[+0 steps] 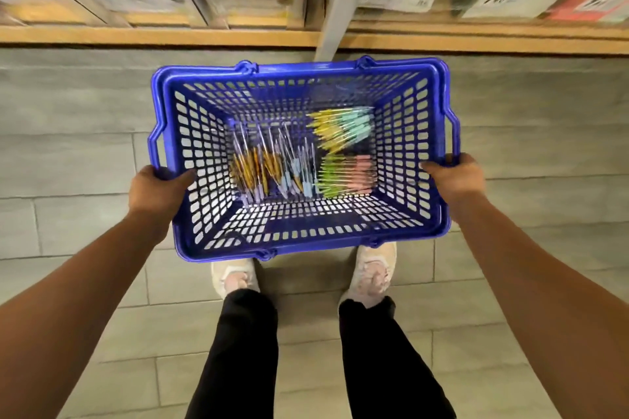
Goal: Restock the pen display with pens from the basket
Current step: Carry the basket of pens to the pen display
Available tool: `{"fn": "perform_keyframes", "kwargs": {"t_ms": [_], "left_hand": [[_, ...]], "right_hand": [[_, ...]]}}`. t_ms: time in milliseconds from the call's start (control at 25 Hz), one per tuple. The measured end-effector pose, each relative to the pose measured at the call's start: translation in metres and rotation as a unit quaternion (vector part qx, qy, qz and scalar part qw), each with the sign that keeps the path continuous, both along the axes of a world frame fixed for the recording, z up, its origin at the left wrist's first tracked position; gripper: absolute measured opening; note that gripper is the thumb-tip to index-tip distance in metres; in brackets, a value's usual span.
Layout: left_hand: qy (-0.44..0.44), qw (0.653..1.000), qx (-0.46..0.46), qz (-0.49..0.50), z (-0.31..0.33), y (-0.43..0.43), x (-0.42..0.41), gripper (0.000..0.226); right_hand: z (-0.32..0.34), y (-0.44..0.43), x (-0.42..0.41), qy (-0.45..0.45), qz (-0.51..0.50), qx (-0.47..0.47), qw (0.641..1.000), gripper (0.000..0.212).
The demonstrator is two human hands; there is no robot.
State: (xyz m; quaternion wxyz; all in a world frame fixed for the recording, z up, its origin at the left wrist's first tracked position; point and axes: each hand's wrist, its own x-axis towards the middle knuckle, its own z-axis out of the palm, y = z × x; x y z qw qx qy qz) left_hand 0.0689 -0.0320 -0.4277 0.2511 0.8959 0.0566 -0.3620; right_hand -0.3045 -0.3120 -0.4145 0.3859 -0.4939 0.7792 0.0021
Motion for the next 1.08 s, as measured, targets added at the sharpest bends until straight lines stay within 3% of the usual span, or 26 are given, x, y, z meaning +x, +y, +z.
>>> {"fn": "perform_keyframes", "kwargs": {"t_ms": [160, 400, 840, 1080], "left_hand": [[-0.024, 0.999, -0.013, 0.033, 0.027, -0.001, 0.001, 0.025], [-0.033, 0.998, -0.046, 0.017, 0.163, -0.001, 0.018, 0.023], [-0.069, 0.984, -0.157, -0.044, 0.539, 0.032, 0.055, 0.021], [-0.079, 0.968, -0.229, -0.068, 0.674, 0.054, 0.073, 0.016]], "right_hand": [[0.029, 0.006, 0.005, -0.029, -0.011, -0.025, 0.999, 0.021], [0.152, 0.025, 0.007, -0.009, 0.001, -0.024, 1.000, 0.022], [0.522, 0.104, 0.014, -0.052, -0.017, -0.087, 0.995, 0.024], [0.658, 0.131, 0.013, -0.076, -0.017, -0.151, 0.985, 0.030]]}}
